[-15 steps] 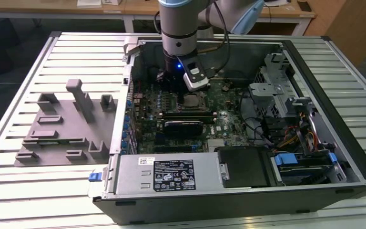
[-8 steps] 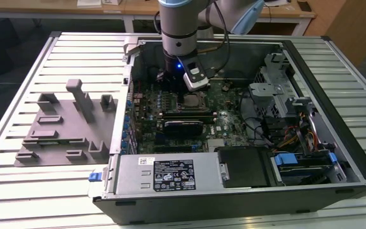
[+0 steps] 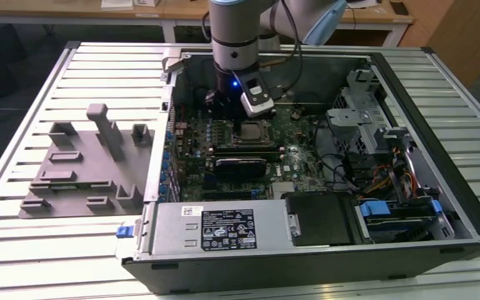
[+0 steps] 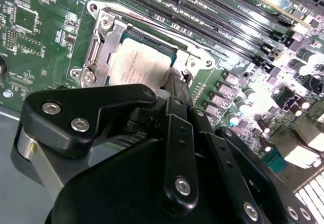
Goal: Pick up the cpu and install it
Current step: 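Close the cpu cover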
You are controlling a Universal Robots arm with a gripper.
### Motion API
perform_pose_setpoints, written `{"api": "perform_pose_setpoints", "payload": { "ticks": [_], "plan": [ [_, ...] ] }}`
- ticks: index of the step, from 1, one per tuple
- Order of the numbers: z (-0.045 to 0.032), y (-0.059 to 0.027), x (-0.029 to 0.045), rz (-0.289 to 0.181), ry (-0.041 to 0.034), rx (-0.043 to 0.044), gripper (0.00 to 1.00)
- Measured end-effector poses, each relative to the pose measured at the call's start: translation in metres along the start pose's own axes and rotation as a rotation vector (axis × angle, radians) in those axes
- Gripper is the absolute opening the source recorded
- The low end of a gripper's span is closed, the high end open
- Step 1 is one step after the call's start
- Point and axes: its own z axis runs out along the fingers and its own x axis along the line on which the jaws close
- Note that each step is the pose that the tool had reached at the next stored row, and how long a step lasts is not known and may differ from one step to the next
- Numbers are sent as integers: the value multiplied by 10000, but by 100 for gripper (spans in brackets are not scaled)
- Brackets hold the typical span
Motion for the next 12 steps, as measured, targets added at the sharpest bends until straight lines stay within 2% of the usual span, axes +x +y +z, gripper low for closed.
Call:
{"api": "perform_pose_setpoints", "payload": {
  "ticks": [9,12],
  "plan": [
    [-192,1,-11,0,-4,1,11],
    [-202,2,-12,0,-5,-1,11]
  ]
}}
